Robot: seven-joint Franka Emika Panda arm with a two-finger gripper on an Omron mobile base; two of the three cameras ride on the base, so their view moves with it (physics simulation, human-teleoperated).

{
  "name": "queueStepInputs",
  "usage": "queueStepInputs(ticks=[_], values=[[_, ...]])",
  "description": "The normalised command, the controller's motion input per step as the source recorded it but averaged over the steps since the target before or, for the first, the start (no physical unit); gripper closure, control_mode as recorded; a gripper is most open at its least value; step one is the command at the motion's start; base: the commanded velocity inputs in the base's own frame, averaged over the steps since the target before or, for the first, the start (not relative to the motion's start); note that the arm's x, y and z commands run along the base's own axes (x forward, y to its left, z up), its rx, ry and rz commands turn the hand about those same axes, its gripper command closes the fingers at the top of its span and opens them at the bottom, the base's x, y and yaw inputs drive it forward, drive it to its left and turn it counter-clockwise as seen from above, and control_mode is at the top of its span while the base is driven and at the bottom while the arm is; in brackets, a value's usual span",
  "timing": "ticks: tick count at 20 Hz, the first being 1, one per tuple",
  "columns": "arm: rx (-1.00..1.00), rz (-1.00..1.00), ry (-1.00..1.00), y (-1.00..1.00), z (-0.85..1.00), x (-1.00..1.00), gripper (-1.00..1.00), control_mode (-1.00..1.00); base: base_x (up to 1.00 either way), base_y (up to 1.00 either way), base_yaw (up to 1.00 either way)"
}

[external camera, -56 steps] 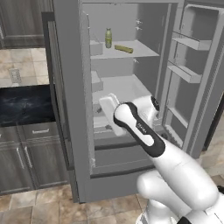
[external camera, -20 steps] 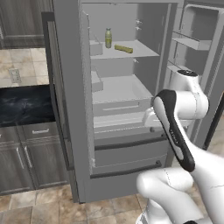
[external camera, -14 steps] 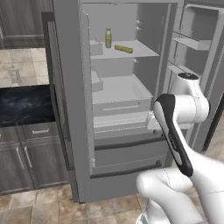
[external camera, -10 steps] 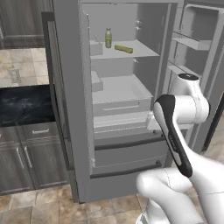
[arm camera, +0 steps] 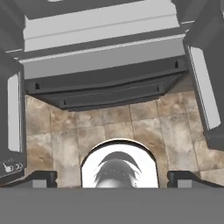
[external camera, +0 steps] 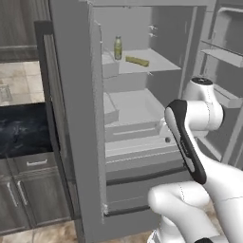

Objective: Retrieve the butter from the fridge and place it on a plate on the dining table. Then retrieve the butter knife by the fridge and place it near the plate.

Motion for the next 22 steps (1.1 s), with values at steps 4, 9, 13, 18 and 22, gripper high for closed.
queueStepInputs(ticks=[4, 9, 13, 18, 22], values=[[0.0, 0.0, 0.0, 0.0, 0.0, 0.0, -1.0, 1.0, 0.6, 0.28, -0.03], [0.0, 0.0, 0.0, 0.0, 0.0, 0.0, -1.0, 1.0, 0.8, 0.11, 0.0], [0.0, 0.0, 0.0, 0.0, 0.0, 0.0, -1.0, 1.0, 0.47, -0.18, 0.0], [0.0, 0.0, 0.0, 0.0, 0.0, 0.0, -1.0, 1.0, 0.51, -0.13, 0.0], [0.0, 0.0, 0.0, 0.0, 0.0, 0.0, -1.0, 1.0, 0.25, -0.09, 0.04]])
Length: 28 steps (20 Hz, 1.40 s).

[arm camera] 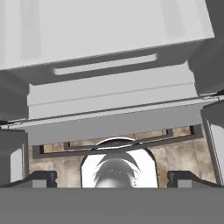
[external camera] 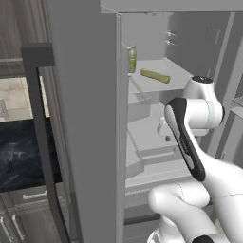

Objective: Retrieve the butter from the fridge and place it on a plate on the dining table. Then retrieve the butter knife by the fridge and place it near the plate.

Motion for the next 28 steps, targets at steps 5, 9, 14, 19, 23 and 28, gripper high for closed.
queueStepInputs(ticks=[5, 9, 14, 19, 23, 28], values=[[-0.04, 0.03, -0.07, -0.03, 0.32, 0.03, -1.0, -1.0, 0.0, 0.0, 0.0], [-0.13, 0.0, -0.25, 0.0, 0.95, 0.08, -1.0, -1.0, 0.0, 0.0, 0.0], [-0.1, 0.02, -0.48, 0.0, 0.71, 0.34, -1.0, -1.0, 0.0, 0.0, 0.0], [-0.02, 0.02, -0.4, 0.0, 0.76, 0.17, -1.0, -1.0, 0.0, 0.0, 0.0], [0.04, 0.05, -0.21, 0.02, 0.38, 0.36, -1.0, -1.0, 0.0, 0.0, 0.0], [0.01, 0.12, 0.04, -0.19, 0.5, 0.49, -1.0, -1.0, 0.0, 0.0, 0.0]])
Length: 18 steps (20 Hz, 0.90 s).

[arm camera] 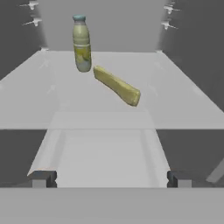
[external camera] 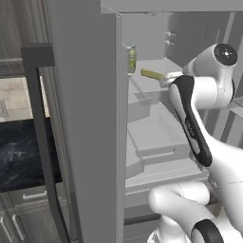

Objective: Retrieve the butter from the fridge and place it on a plate on the dining table. Then retrieve the butter knife by the fridge and place it near the plate.

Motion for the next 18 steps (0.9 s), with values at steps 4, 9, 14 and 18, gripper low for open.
queueStepInputs(ticks=[4, 9, 14, 18], values=[[0.0, 0.11, 0.09, -0.06, 0.09, 0.7, -1.0, -1.0, 0.0, 0.0, 0.0], [-0.01, 0.09, 0.23, -0.01, 0.0, 0.83, -1.0, -1.0, 0.0, 0.0, 0.0], [0.0, 0.03, 0.11, -0.03, -0.04, 0.68, -1.0, -1.0, 0.0, 0.0, 0.0], [0.0, 0.04, 0.0, 0.0, -0.23, 0.4, -1.0, -1.0, 0.0, 0.0, 0.0]])
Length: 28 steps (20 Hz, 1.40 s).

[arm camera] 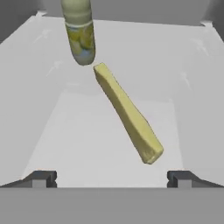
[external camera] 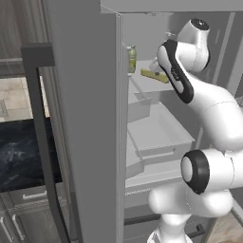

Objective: Retrieve the butter from the fridge and place it on a plate on the dining table. Then retrieve the butter knife by the fridge and place it near the plate.

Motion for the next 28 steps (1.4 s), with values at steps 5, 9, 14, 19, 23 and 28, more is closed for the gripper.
queueStepInputs(ticks=[5, 9, 14, 19, 23, 28], values=[[0.0, 0.04, 0.0, -0.03, -0.14, 0.38, -1.0, -1.0, 0.0, 0.0, 0.0], [0.0, 0.04, 0.0, -0.01, -0.05, 0.45, -1.0, -1.0, 0.0, 0.0, 0.0], [0.0, 0.04, 0.04, -0.01, -0.23, 0.49, -1.0, -1.0, 0.0, 0.0, 0.0], [0.0, 0.05, 0.04, -0.06, -0.18, 0.6, -1.0, -1.0, 0.0, 0.0, 0.0], [-0.01, 0.02, 0.06, 0.0, -0.06, 0.44, -1.0, -1.0, 0.0, 0.0, 0.0], [-0.02, 0.0, 0.08, 0.11, -0.14, 0.0, -1.0, -1.0, 0.0, 0.0, 0.0]])
